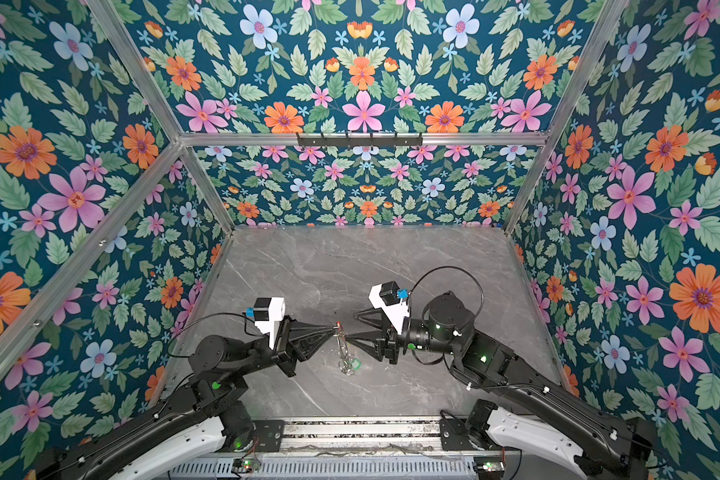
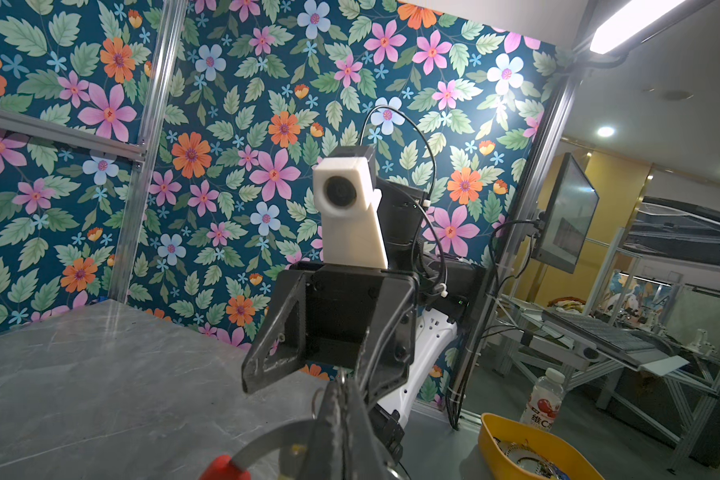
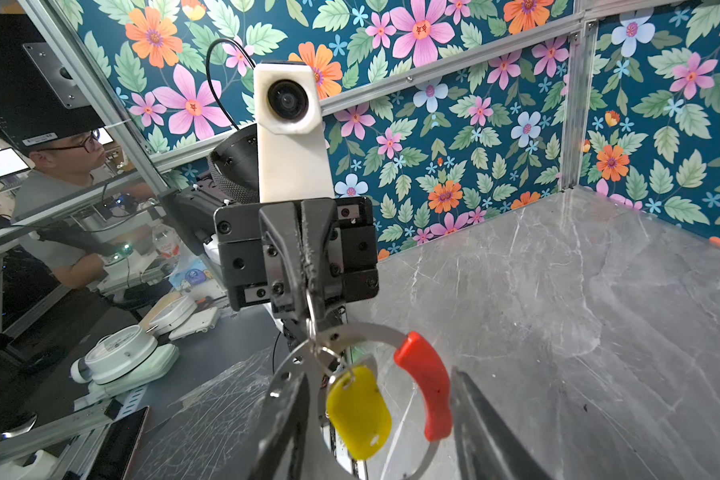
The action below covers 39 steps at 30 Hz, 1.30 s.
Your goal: Remove the keys from the keyring
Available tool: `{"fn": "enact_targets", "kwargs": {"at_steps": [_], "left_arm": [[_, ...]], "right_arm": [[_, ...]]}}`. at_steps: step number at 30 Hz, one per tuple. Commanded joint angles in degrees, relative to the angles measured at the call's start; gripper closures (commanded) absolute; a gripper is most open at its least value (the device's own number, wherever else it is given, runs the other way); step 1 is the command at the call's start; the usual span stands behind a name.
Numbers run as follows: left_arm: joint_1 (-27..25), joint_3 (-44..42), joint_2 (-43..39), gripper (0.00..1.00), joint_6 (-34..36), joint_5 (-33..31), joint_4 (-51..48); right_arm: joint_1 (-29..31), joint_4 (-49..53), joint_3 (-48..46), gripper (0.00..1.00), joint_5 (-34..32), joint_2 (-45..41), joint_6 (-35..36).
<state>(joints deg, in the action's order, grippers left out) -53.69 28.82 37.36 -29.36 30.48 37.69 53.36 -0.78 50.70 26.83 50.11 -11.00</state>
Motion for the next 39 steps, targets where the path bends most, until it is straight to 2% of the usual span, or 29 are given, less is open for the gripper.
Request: {"fn": "enact_targets", "kwargs": {"at_steps": [1, 9, 13, 21, 29, 39], "left_arm": [[-0.1, -0.2, 0.0, 1.00, -0.6, -0.5, 4.6], [0.0, -0.5, 0.6, 1.00, -1.3, -1.1, 6.1], [0.0, -0.7, 0.6, 1.00, -1.5, -1.3, 6.5], [-0.1, -1.1, -0.3, 1.00, -1.5, -2.2, 6.1], [-0.1, -1.5, -0.9, 1.00, -1.2, -3.8, 6.3], [0.0, -2.2, -0.8, 1.00, -1.6, -4.0, 9.6]], "right_arm": [[0.6, -3.7, -0.5, 0.45, 0.8, 0.1, -1.0], [2.0, -4.8, -0.9, 0.44, 0.3, 1.7, -1.2], [3.6, -3.3, -0.2, 0.47, -3.2, 2.7, 0.4], [4.2, -1.3, 0.5, 0.67, -4.9, 2.8, 1.4], [4.8, 0.0, 1.2, 1.00, -4.3, 3.4, 2.2], [6.2, 3.5, 2.8, 1.00, -2.6, 6.0, 3.8]]}}
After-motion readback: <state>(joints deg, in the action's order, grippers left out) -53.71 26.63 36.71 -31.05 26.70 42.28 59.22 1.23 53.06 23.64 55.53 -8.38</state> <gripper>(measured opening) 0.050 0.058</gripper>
